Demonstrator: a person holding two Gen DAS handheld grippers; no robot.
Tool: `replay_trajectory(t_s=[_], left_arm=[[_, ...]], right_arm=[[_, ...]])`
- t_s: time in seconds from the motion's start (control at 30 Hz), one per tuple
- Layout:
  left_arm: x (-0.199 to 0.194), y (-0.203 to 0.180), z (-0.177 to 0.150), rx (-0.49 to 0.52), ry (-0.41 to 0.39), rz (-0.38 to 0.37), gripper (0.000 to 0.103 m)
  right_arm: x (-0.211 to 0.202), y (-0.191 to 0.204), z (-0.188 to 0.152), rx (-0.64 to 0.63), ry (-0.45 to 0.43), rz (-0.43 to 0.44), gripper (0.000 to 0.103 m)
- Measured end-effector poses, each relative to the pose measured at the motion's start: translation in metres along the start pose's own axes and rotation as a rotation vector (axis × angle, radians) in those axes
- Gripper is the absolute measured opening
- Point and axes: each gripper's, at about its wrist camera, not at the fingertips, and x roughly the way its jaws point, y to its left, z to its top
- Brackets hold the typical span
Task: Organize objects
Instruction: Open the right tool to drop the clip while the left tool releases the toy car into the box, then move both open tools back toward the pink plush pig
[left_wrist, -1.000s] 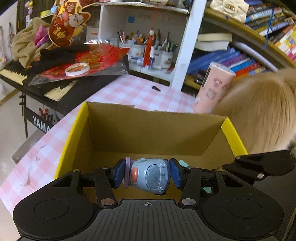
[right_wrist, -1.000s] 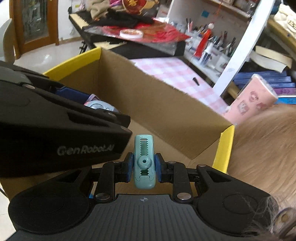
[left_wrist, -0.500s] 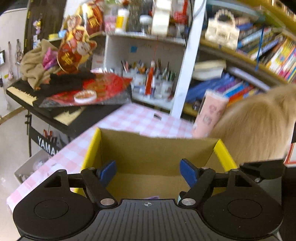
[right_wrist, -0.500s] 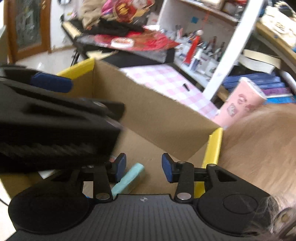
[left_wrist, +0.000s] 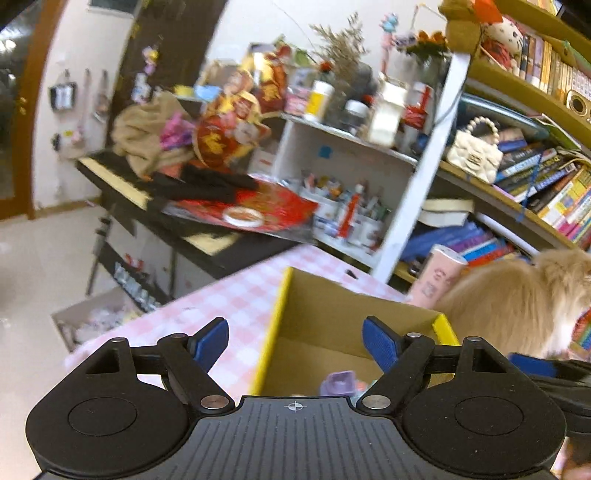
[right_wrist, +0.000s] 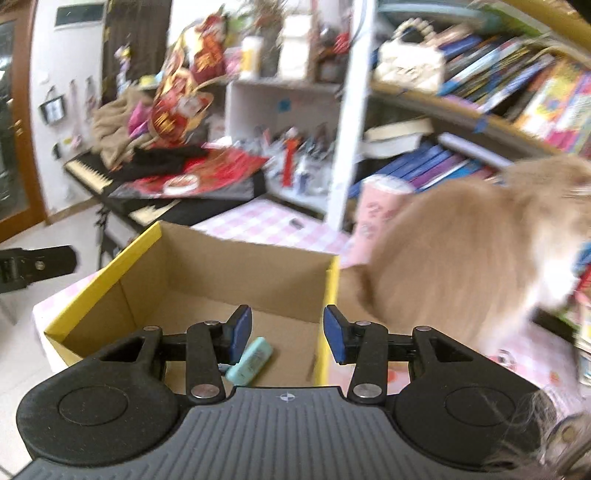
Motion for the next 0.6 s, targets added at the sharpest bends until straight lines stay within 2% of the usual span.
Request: replay_trajectory(t_s=[0.07,0.13,0.47,0.6], left_arm=[[-0.012,0.003,-0.008,0.022,-0.023,0.029,0.082],[-0.023,0.004,-0.017,0.046,-0.033,0.027,0.082],[-0.06,0.009,-0.059,0.134,0.044,-0.029,0.082],[-0.073,0.013,-0.072,0.165,0.06,-0.038,0.082]], right_arm=[[-0.018,0.003,-0.013,0.019,-0.059,-0.046,0.042],[-0.031,0.006,-0.026,0.04,-0.08,-0.079,0.043],[-0.07,0.037,-0.089,0.128,0.054,-0.1,0.044],[-0.086,0.047,-0.112,0.138,0.076,-0.11,0.044]])
